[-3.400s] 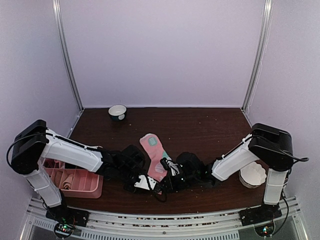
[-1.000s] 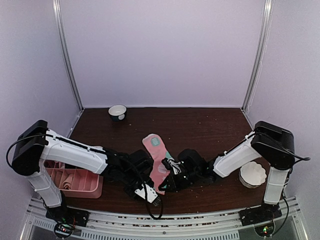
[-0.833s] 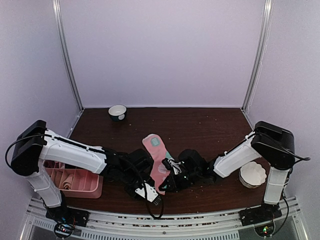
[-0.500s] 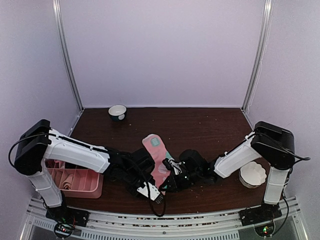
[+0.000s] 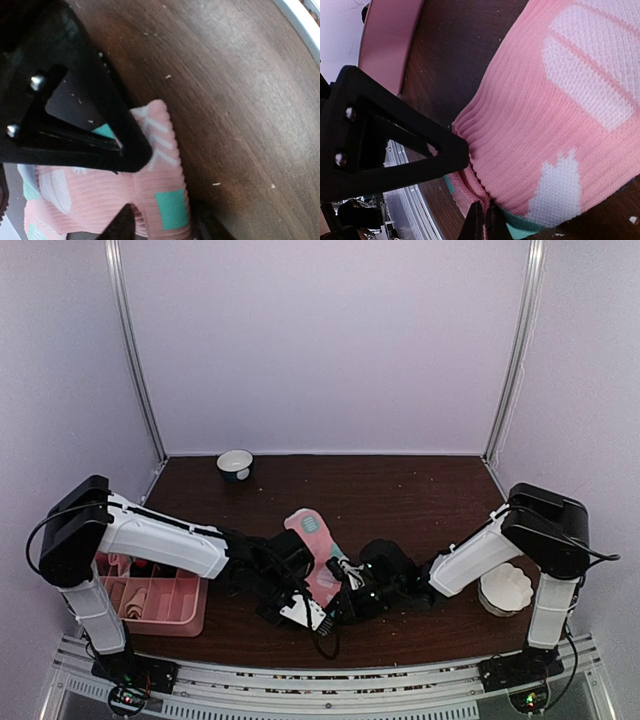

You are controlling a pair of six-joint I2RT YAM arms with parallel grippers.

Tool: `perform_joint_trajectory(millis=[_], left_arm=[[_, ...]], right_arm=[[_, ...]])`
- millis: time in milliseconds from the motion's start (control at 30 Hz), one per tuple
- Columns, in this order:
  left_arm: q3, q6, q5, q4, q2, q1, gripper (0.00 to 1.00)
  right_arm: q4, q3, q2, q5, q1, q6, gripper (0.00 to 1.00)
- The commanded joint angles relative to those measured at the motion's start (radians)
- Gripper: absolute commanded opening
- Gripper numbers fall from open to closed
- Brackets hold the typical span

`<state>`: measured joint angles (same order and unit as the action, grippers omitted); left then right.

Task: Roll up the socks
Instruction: Roll the sock.

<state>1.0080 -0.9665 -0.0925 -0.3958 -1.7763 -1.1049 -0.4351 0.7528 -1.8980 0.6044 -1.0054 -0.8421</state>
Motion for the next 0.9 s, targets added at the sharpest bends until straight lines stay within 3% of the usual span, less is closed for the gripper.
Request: perform_joint_trajectory(millis=[0,100,233,533,767,867], left_arm=[[-0.065,0.014,0.015,0.015,0.05,-0.025,0.52],[-0.095,0.019,0.053,0.083,0.103,-0.038,0.62],[-0.113,0.001,0.05,0.109,0.152,-0.04,0.63],[-0.024,-0.024,0.054,0.001,0.026,-0.047,0.39],[0.02,0.004,0.073,-0.047,-0.035,-0.034,0.35],[0.037,0.011,0.063,-0.089,-0.051,-0.033,0.29]], right_arm=[[0.194,-0.054,-0.051,-0.032,0.002,-0.011,0.0],[0.194,-0.056,-0.053,-0.03,0.001,-0.011,0.0],[0.194,-0.059,-0.054,-0.03,0.002,-0.012,0.0],[0.181,-0.066,-0.051,-0.028,0.001,-0.024,0.0],[0.168,-0.078,-0.042,-0.021,0.001,-0.025,0.0],[0.17,-0.079,-0.037,-0.02,0.002,-0.024,0.0]])
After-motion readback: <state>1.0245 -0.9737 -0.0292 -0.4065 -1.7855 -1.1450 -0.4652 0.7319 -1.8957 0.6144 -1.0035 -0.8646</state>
